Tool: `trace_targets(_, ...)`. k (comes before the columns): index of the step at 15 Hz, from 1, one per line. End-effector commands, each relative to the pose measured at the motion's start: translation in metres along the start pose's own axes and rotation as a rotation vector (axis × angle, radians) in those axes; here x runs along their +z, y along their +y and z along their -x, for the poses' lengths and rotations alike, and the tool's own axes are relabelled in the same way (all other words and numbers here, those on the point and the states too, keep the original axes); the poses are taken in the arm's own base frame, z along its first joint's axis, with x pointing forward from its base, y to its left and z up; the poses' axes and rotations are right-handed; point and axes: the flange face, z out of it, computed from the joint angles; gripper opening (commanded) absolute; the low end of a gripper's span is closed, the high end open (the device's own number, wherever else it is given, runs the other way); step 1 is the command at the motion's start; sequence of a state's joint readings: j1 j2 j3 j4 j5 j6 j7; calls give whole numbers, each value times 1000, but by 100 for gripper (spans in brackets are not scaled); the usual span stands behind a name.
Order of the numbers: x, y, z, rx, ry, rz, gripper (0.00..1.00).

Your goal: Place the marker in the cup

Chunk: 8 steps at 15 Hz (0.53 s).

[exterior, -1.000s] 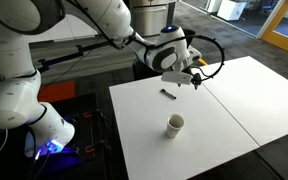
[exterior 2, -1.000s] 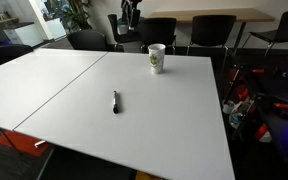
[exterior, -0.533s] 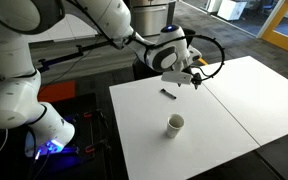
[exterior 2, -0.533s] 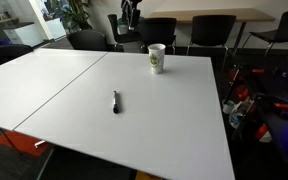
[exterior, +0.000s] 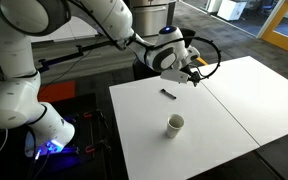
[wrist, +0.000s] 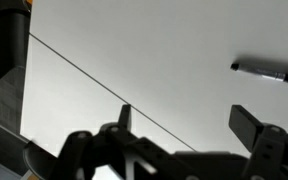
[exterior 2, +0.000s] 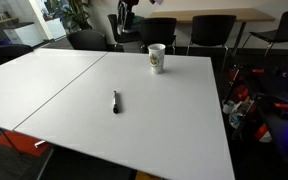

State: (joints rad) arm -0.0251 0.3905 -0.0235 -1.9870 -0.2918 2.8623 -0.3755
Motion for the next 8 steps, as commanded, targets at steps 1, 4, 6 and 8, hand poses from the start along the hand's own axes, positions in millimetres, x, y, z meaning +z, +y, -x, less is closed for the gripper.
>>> trace_targets(1,4,-15,-26,117,95,23,100)
trace_targets(4,8,-31,-41,264,140,29,100)
trace_targets(6,13,-46,-52,382,163,8,100)
trace_targets(8,20,-61,-60,494,176,-22,100)
